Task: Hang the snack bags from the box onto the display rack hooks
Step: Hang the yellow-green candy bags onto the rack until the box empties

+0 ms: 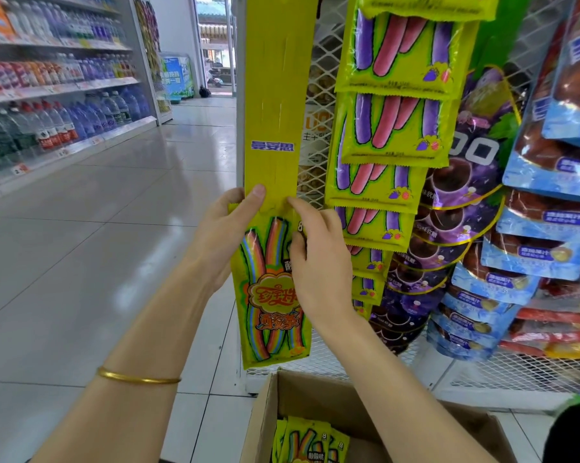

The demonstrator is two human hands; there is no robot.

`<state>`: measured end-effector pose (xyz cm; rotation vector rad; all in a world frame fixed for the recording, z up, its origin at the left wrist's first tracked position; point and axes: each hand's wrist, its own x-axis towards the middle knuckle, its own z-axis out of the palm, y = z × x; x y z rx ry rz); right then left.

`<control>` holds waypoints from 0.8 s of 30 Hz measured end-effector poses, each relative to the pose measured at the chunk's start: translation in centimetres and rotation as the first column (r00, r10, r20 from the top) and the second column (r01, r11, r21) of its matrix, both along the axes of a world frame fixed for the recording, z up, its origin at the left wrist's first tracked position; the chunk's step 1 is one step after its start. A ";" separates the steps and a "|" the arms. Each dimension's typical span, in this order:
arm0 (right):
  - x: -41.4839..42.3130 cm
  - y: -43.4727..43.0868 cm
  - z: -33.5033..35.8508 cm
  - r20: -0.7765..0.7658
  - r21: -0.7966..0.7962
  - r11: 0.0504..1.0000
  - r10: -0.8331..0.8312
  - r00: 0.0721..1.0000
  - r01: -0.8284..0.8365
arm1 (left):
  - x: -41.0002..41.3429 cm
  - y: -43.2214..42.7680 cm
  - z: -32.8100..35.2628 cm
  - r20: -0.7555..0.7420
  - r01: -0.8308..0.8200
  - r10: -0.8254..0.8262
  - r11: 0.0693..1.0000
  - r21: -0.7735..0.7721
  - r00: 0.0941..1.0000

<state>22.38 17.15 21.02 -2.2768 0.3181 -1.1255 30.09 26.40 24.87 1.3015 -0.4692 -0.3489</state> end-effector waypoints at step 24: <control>-4.8 -0.4 -8.1 -0.017 -0.299 0.950 -0.100 0.995 0.090 | -0.1 1.5 -2.5 0.282 -0.250 0.151 0.899 0.360 0.947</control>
